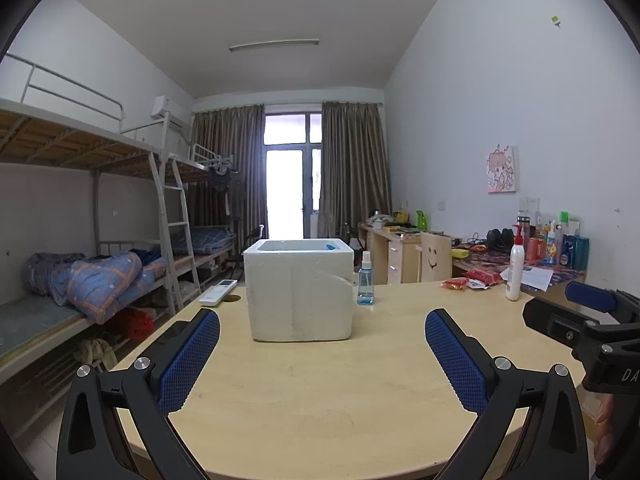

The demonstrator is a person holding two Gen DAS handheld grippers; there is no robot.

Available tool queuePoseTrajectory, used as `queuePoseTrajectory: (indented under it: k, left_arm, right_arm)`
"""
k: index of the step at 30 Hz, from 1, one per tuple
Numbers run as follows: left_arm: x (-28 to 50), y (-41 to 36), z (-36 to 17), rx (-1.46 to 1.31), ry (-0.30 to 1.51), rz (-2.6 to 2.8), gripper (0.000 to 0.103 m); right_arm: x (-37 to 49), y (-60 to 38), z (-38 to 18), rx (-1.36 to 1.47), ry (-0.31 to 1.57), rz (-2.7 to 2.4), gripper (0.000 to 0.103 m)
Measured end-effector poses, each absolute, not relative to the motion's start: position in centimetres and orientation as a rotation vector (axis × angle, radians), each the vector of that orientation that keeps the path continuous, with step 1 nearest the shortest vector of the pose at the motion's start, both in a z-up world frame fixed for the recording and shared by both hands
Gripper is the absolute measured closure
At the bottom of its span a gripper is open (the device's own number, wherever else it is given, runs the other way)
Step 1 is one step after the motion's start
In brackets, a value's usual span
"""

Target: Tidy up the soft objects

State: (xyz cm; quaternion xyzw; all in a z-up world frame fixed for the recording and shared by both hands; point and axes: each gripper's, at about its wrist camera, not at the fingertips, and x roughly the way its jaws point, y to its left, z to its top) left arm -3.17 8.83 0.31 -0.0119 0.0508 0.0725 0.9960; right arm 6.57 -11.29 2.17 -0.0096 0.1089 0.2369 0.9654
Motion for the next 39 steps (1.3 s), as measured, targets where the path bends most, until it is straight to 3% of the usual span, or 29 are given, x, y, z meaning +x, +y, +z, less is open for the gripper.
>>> queuePoseTrajectory:
  k: [39]
  left_arm:
    - [-4.00,8.43,0.75,-0.028,0.102,0.150,0.000]
  right_arm:
    - [6.17,-11.18,2.24,-0.030,0.211,0.500,0.000]
